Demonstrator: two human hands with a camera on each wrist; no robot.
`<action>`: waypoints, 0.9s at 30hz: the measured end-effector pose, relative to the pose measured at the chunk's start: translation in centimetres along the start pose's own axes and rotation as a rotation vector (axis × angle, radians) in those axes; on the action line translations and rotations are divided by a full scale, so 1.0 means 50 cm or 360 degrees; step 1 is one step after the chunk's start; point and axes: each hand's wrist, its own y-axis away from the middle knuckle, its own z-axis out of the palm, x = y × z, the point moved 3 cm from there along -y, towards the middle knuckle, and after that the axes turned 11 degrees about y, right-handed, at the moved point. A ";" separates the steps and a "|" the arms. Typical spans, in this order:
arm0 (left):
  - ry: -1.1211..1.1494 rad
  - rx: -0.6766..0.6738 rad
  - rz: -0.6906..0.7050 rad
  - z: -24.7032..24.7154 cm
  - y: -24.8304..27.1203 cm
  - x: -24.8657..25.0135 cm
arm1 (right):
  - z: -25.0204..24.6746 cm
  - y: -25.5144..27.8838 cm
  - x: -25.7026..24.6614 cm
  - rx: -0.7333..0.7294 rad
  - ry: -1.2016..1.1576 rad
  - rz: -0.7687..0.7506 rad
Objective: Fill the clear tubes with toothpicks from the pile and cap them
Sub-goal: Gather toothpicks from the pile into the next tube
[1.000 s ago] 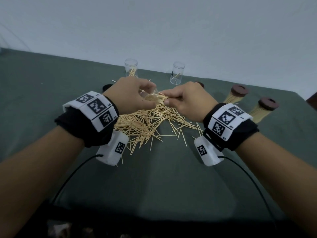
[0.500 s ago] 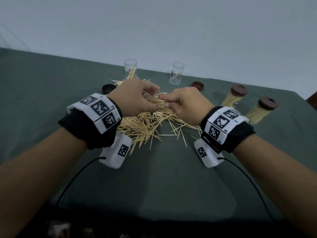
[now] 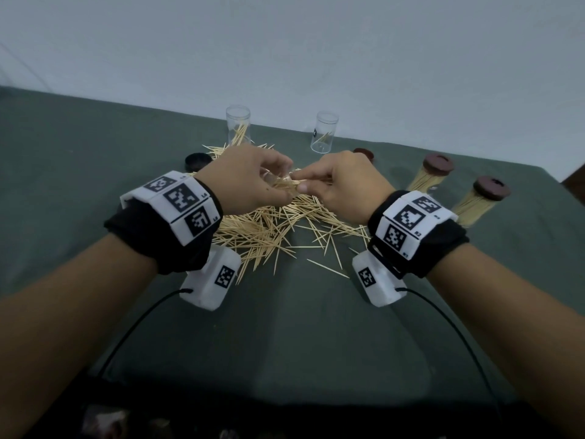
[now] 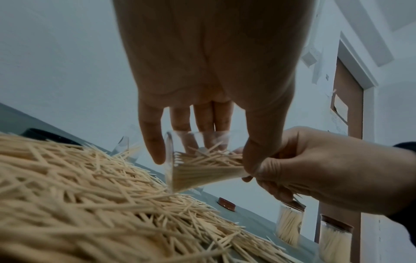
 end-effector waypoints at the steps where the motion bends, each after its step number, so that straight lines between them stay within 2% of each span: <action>1: 0.0000 0.0008 -0.0004 0.000 0.000 -0.002 | -0.001 0.001 -0.002 0.0013 0.0008 -0.0017; 12: 0.0017 0.0038 0.0033 0.000 0.002 0.011 | 0.009 0.001 -0.016 0.0258 0.0024 -0.0242; 15: 0.0014 0.0017 0.0034 0.000 0.004 0.011 | 0.016 0.000 -0.009 0.0300 0.0030 -0.0232; 20: -0.0011 0.0004 0.0030 0.001 0.005 0.013 | 0.015 0.003 -0.004 0.0183 -0.0002 -0.0205; 24: 0.0005 -0.0005 0.0027 0.006 0.003 0.008 | 0.016 0.005 0.004 0.0072 -0.0161 -0.0063; 27: 0.0021 0.0026 0.0009 0.006 0.000 0.002 | 0.012 0.004 0.000 0.0038 -0.0043 -0.0090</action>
